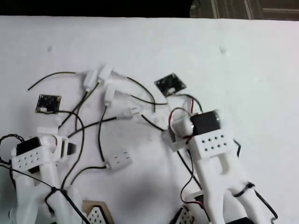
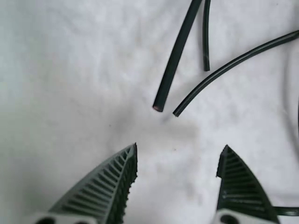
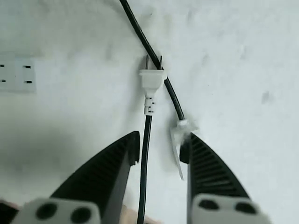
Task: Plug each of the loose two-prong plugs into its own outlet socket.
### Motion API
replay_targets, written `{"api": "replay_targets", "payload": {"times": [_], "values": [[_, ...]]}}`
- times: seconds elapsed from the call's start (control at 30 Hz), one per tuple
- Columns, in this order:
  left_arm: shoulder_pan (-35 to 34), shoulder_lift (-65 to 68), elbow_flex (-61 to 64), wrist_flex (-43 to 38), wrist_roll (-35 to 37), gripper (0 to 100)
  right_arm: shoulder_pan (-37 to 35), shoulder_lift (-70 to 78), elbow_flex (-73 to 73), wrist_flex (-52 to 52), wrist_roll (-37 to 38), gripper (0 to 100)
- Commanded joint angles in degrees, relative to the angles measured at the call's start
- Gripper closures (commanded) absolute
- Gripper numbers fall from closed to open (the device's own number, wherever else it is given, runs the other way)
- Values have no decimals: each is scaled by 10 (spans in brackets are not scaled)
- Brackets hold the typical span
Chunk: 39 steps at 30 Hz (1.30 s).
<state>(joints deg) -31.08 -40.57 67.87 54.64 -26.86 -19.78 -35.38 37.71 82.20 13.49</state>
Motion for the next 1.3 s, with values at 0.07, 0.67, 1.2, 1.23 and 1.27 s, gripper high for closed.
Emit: {"api": "replay_targets", "payload": {"times": [0.07,0.67,1.2,1.23,1.27], "values": [[2,-12,1,-8,-3,722,-17,-14,116,-153,6,857],[2,-12,1,-7,-3,722,-23,143,155,-294,2,858],[2,-12,1,-7,-3,722,4,198,-45,-189,91,981],[2,-12,1,-7,-3,722,4,198,-47,-190,138,981],[2,-12,1,-7,-3,722,4,198,-48,-191,187,981]]}}
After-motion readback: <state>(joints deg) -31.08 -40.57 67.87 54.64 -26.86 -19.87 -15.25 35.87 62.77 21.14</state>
